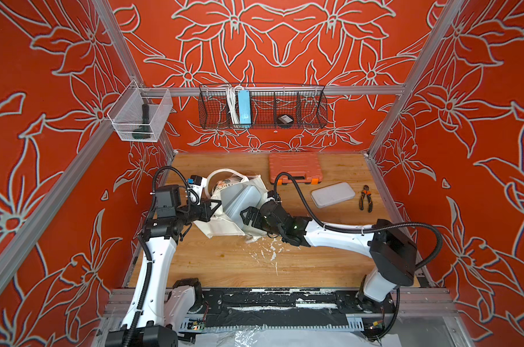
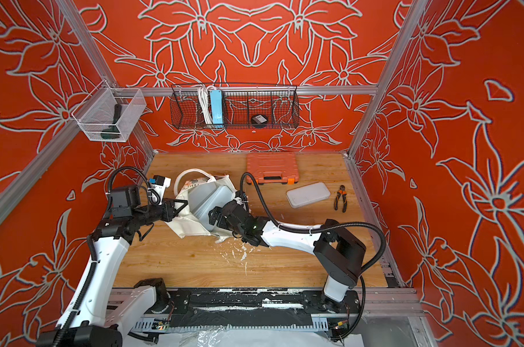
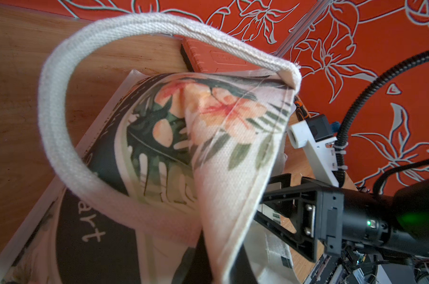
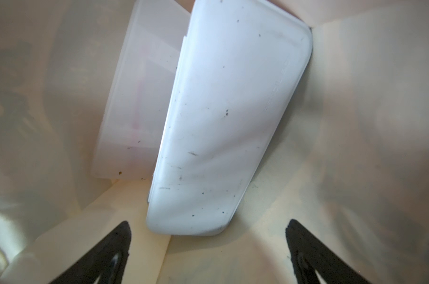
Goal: Take out the pencil case from the canvas bag
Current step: Pick up the pencil case from the canvas bag.
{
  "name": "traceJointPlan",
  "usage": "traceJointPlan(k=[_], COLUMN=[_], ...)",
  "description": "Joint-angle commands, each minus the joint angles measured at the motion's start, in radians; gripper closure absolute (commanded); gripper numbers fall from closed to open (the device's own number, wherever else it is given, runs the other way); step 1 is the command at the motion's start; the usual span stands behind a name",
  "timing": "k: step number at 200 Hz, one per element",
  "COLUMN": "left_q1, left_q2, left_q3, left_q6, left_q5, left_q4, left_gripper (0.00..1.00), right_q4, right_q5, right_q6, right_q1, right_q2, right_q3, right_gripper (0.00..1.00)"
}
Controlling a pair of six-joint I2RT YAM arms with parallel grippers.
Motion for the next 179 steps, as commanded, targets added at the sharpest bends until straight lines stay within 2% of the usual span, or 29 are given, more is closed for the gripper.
traceJointPlan(k=[1,72,179], left_q1=[0.007,0.006,0.007], left_q2=[-0.007,-0.026,-0.048], left_q3=[-0.006,-0.021,-0.031], left_q6=[0.017,0.048,0.075], left_q5=[0.059,0.130,0.176], left_q4=[-0.019,-0.019,-0.025], left_gripper=[1.00,1.00,1.00], right_q4=[0.031,0.081,0.130], right_q5=[0.058,0.137,0.119], right_q6=[0.052,0.166,0.266], right_q1=[0.013,0.019,0.018], right_q2=[0.028,0.068,0.178], right_q3=[0.034,0.015,0.044], right_gripper=[0.02,0.02,0.02])
